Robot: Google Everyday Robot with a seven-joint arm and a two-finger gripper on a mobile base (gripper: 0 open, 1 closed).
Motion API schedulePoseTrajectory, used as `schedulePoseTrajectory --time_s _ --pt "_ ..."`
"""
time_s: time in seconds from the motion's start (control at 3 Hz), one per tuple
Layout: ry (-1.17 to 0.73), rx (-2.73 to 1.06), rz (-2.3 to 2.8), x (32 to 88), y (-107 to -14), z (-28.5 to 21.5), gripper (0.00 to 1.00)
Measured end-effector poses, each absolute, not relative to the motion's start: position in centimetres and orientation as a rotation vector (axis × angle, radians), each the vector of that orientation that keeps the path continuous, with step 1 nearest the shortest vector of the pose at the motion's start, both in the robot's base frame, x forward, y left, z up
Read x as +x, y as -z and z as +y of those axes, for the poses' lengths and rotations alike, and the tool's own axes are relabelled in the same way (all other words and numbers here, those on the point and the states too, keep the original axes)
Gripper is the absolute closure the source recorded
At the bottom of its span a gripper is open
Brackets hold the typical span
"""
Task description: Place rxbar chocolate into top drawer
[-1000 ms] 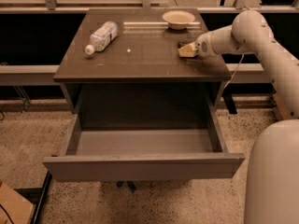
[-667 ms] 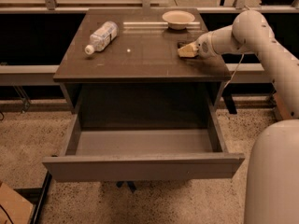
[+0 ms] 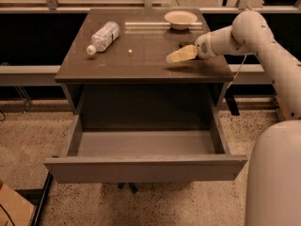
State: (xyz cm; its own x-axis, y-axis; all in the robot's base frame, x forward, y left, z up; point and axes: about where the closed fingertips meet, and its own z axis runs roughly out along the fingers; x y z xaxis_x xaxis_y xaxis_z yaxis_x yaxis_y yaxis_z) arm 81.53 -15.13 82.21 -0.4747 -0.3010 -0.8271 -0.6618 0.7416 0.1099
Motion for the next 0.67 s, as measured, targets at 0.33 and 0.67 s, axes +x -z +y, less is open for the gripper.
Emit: schedulePoseTrajectory --time_s 0.33,0.67 --pt "-0.510 -0.738 2.039 81.46 -84.27 -15.10 0.03" --pt "-0.495 -0.748 2.026 81.45 -84.93 -15.03 0.25"
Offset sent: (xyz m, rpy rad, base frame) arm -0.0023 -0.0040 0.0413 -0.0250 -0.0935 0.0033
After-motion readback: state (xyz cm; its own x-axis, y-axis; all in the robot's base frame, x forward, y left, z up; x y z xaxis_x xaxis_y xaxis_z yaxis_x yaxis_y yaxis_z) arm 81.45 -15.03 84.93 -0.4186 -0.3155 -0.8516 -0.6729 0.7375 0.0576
